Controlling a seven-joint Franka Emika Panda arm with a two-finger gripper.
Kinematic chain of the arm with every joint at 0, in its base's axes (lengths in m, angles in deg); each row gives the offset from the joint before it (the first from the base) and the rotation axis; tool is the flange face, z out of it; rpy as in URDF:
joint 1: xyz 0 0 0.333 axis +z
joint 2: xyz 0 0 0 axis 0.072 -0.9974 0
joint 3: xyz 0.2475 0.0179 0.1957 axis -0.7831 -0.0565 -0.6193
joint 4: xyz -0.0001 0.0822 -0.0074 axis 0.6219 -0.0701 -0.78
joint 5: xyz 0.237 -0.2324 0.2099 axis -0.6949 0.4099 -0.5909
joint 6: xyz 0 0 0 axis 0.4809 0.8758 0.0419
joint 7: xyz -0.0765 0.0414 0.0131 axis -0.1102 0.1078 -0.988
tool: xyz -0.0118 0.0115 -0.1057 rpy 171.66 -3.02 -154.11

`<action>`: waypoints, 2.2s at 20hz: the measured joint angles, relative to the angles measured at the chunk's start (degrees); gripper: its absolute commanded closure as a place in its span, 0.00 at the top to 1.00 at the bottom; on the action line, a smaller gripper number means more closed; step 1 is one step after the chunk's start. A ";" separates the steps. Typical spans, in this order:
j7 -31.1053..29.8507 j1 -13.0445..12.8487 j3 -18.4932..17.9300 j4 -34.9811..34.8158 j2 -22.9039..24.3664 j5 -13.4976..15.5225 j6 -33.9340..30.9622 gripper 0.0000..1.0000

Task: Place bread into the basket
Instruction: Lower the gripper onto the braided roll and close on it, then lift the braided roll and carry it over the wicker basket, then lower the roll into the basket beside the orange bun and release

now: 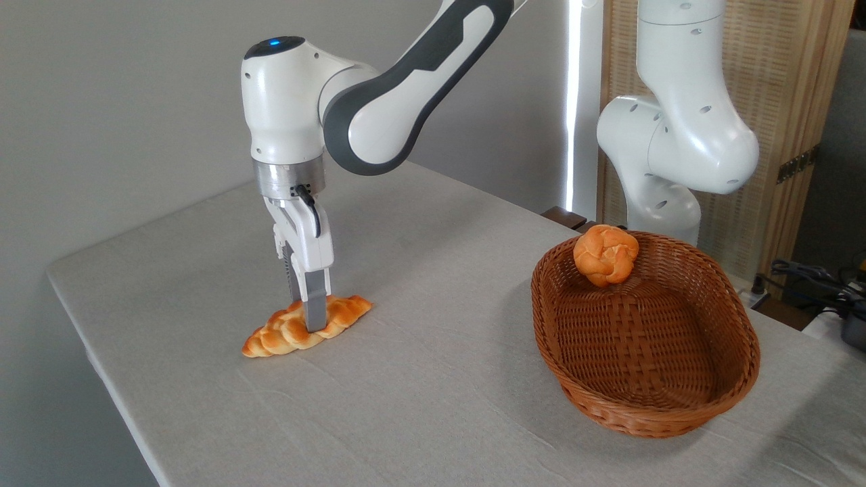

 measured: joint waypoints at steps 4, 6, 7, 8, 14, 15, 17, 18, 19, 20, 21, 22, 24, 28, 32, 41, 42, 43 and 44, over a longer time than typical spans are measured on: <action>0.00 0.00 0.00 0.02 0.00 0.00 0.00 0.18; 0.00 0.01 0.00 0.04 0.00 0.00 0.01 0.18; 0.00 0.02 0.00 0.07 0.00 -0.03 0.01 0.18; 0.00 0.03 -0.01 0.12 -0.01 -0.04 0.02 0.18; -0.08 0.25 -0.25 2.00 0.05 -0.05 -0.22 0.17; -0.16 0.65 -0.54 3.12 0.35 -0.03 -1.37 0.17; -0.16 1.99 -1.64 5.39 2.12 0.07 -6.08 0.18; 0.34 2.53 -2.55 6.06 3.51 0.20 -8.48 0.18; 2.03 2.90 -3.74 6.45 5.17 0.48 -11.23 0.18; 4.94 3.07 -5.26 6.56 7.09 0.93 -14.48 0.18; 8.41 3.14 -7.05 6.53 9.16 1.39 -17.97 0.18; 12.37 3.18 -9.13 6.42 11.53 1.84 -21.96 0.18; 20.57 3.37 -13.10 5.50 16.79 2.28 -30.47 0.18; 29.99 3.66 -17.67 -0.08 27.39 2.32 -43.13 0.21; 30.53 3.71 -20.71 -10.63 36.85 0.67 -45.02 0.21; 30.70 3.84 -31.73 -15.09 38.16 -4.81 -44.76 0.73; 30.70 3.80 -31.71 -15.13 37.77 -4.86 -44.76 0.77; 30.70 3.72 -31.69 -15.15 37.33 -4.88 -44.76 0.79; 30.70 3.63 -31.67 -15.16 36.74 -4.88 -44.74 0.82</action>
